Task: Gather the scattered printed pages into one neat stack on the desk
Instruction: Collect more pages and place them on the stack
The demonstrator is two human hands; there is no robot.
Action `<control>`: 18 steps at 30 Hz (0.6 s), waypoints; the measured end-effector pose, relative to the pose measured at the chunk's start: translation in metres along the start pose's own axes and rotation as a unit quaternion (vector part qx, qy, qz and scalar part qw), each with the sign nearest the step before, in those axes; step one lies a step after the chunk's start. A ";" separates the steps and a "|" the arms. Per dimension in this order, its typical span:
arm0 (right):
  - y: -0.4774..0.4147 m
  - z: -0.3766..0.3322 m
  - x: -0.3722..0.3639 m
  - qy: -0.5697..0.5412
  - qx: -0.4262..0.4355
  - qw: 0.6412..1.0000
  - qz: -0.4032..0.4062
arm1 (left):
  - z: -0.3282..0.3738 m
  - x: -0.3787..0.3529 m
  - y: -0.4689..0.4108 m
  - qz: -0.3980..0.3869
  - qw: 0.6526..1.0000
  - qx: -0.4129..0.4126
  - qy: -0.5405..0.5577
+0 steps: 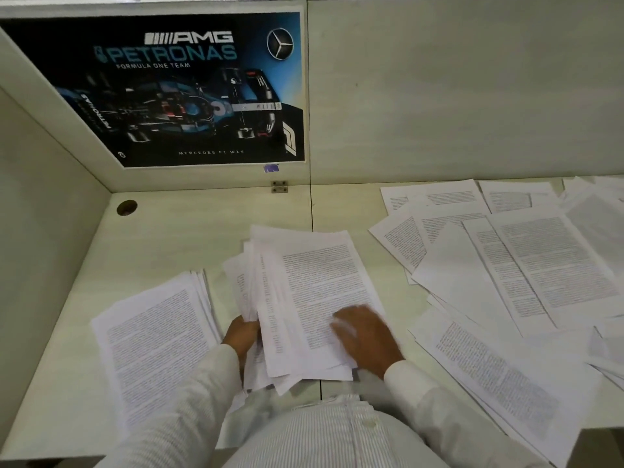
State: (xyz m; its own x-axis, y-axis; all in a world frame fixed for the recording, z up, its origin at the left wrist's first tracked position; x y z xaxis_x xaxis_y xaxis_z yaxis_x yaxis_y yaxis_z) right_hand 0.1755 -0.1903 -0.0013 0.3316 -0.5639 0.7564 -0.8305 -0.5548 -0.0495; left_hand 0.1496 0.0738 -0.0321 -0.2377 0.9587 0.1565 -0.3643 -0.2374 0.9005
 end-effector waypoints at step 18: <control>-0.023 0.012 0.055 -0.565 -0.231 0.787 0.089 | 0.055 -0.010 0.078 -0.201 0.976 -0.049 0.072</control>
State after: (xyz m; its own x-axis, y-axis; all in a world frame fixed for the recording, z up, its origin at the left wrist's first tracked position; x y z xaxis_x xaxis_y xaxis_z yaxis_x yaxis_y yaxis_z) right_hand 0.2182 -0.2157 0.0337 0.1625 -0.9364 -0.3111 -0.8964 -0.2719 0.3502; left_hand 0.1728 0.0548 0.0592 -0.1797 0.9469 -0.2666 -0.5369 0.1327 0.8331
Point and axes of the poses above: each hand's wrist, its own y-axis away from the middle knuckle, its own x-axis out of the back of the hand, z = x × y, the point moved 1 cm from there along -y, towards the middle knuckle, and after that the axes turned 15 degrees about x, right-handed, at the moved point
